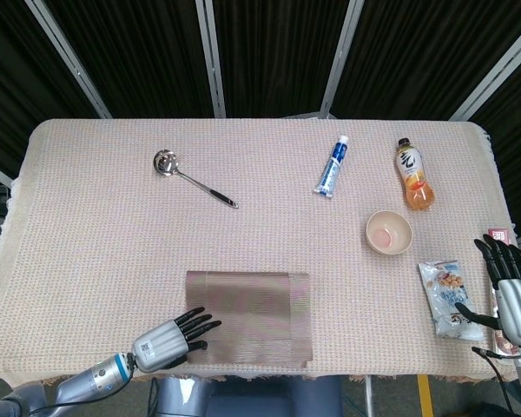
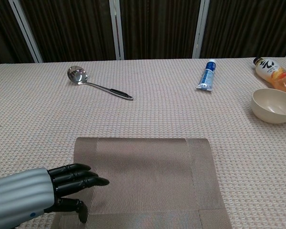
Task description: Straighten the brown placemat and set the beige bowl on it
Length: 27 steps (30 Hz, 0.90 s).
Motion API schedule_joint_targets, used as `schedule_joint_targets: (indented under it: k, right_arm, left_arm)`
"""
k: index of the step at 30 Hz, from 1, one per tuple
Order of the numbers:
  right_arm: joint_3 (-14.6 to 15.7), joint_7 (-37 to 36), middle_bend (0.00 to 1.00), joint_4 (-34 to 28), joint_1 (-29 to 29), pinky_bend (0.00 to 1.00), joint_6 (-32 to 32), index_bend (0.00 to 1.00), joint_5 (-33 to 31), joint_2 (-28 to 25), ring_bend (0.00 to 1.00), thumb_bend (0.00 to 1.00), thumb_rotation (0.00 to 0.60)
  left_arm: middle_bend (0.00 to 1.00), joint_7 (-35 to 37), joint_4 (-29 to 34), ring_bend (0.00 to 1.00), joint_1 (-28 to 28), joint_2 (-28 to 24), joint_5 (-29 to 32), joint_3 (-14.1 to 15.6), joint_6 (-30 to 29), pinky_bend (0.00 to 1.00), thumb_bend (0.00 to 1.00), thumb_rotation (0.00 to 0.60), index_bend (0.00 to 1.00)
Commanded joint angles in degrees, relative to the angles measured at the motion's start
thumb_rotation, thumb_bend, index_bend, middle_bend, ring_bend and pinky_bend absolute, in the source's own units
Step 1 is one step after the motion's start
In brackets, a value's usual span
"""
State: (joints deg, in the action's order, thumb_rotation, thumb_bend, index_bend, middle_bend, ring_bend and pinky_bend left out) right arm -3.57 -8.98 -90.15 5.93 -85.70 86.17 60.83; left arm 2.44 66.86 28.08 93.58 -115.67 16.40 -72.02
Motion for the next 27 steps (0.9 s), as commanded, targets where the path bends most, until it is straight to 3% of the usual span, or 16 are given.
schedule_joint_targets:
  k: [1, 27]
  right_arm:
    - [0.0, -0.1, 0.0, 0.0, 0.0, 0.0, 0.0, 0.0, 0.0, 0.0, 0.0, 0.0, 0.6]
    - [-0.3, -0.8, 0.0, -0.2, -0.3, 0.0, 0.0, 0.0, 0.5, -0.5, 0.0, 0.0, 0.6]
  left_arm:
    - [0.0, 0.0, -0.1, 0.0, 0.0, 0.2, 0.1, 0.1, -0.1, 0.0, 0.38, 0.6, 0.35]
    - [0.0, 2.0, -2.0, 0.0, -0.6, 2.2, 1.7, 0.7, -1.1, 0.0, 0.46, 0.6, 0.43]
